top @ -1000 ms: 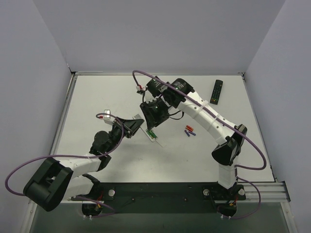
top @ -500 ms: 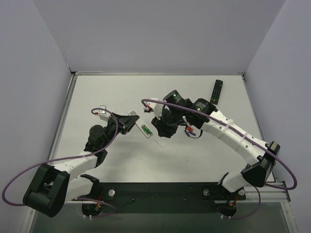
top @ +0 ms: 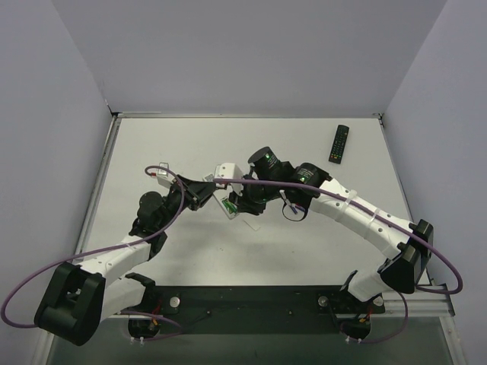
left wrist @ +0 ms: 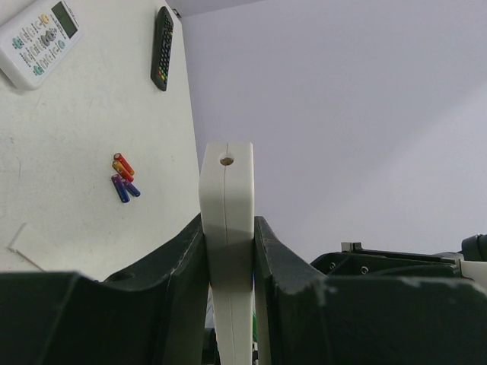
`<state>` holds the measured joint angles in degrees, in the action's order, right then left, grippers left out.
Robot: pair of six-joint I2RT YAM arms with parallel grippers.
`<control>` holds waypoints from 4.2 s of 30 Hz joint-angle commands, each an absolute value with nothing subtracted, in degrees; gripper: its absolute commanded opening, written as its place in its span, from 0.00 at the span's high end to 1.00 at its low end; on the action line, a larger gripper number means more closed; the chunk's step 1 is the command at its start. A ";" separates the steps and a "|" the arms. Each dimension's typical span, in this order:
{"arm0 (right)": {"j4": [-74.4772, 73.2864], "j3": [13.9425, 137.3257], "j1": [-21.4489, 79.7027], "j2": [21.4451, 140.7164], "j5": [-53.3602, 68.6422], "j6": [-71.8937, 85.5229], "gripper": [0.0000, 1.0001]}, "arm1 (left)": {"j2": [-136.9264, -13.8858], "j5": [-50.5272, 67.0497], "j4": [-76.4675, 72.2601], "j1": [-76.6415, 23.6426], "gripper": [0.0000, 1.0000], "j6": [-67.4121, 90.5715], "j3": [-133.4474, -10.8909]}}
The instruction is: Load the batteries into the remote control
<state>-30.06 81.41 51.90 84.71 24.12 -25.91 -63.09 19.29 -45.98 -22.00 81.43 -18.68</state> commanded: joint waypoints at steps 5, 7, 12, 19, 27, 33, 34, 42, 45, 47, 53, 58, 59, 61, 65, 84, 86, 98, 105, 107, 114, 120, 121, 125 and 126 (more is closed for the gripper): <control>-28.47 82.62 52.56 85.17 26.98 -28.30 0.81 | -61.61 20.92 -46.93 -21.27 1.00 79.89 -22.06; -28.65 82.62 52.65 85.25 27.16 -28.47 0.81 | -61.79 20.92 -46.85 -21.18 1.00 79.81 -22.15; -29.97 83.06 52.73 85.78 27.60 -28.74 0.82 | -61.70 21.09 -46.85 -21.18 1.00 79.72 -22.24; -30.23 83.14 52.82 86.66 27.25 -29.00 0.85 | -61.70 21.44 -46.93 -21.18 1.00 79.54 -22.50; -30.06 84.20 52.82 87.89 26.72 -29.09 0.89 | -61.61 21.80 -47.02 -21.18 1.00 79.28 -22.76; -30.15 85.51 52.91 88.94 26.02 -28.65 0.92 | -61.44 22.15 -46.93 -21.18 1.00 78.75 -23.11; -30.15 85.69 52.91 89.38 25.93 -28.39 0.93 | -61.44 22.32 -47.11 -21.18 1.00 78.58 -23.20; -30.85 88.15 53.00 93.68 24.26 -24.53 0.99 | -61.08 23.20 -49.22 -21.27 1.00 77.78 -23.55; -31.20 89.12 52.91 95.53 21.80 -22.33 1.00 | -61.00 23.73 -50.27 -21.27 1.00 77.61 -23.64; -32.25 90.61 53.00 96.59 20.75 -21.10 1.00 | -60.91 23.91 -50.89 -21.27 1.00 77.26 -23.73; -33.49 93.95 52.91 100.37 17.49 -16.71 1.00 | -60.47 24.61 -52.21 -21.27 1.00 76.64 -23.91; -34.19 96.85 52.91 103.53 14.69 -9.85 1.00 | -60.21 24.52 -52.56 -21.53 1.00 76.55 -23.91; -34.36 97.29 52.91 103.97 14.16 -9.06 1.00 | -60.12 24.52 -52.56 -21.53 1.00 76.47 -23.82; -34.71 98.52 52.82 105.29 12.58 -6.00 1.00 | -59.94 24.43 -52.65 -21.53 1.00 76.55 -23.73; -34.89 99.93 52.47 106.96 10.64 -1.24 1.00 | -59.68 24.00 -52.91 -21.53 1.00 76.81 -23.38; -34.89 101.96 48.69 107.15 17.49 11.08 1.00 | -58.62 19.78 -58.19 -21.27 1.00 78.14 -18.38; -34.19 101.34 47.90 105.30 17.58 9.94 1.00 | -58.45 17.85 -57.92 -21.01 1.00 78.40 -17.06; -30.24 89.66 45.00 93.43 19.68 3.69 0.56 | -58.62 13.98 -57.39 -20.13 1.00 76.03 -13.18; -23.22 85.35 44.91 92.72 29.34 9.13 0.51 | -56.60 14.24 -54.93 -20.13 1.00 73.83 -14.15; -21.89 84.73 44.83 92.99 31.02 10.98 0.50 | -56.60 14.41 -55.02 -20.21 1.00 73.57 -14.41; -16.62 82.44 43.68 93.08 36.99 14.94 0.48 | -56.34 14.50 -55.89 -20.21 1.00 74.35 -14.42; -13.98 79.81 41.57 93.60 40.95 18.01 0.55 | -56.34 13.45 -58.97 -20.21 1.00 76.46 -13.71; -13.63 79.46 41.49 93.60 41.22 18.10 0.56 | -56.42 13.45 -59.32 -20.21 1.00 76.73 -13.62; -12.75 78.31 41.13 94.48 42.80 18.90 0.68 | -56.78 13.18 -61.34 -20.21 1.00 77.43 -13.80; -12.66 78.31 41.05 94.57 43.15 19.07 0.71 | -56.78 13.36 -61.70 -20.21 1.00 77.52 -13.97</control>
<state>-15.40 79.07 41.28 93.82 39.90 17.78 -57.45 13.63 -53.78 -20.14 75.66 -12.62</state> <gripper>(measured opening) 0.346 0.338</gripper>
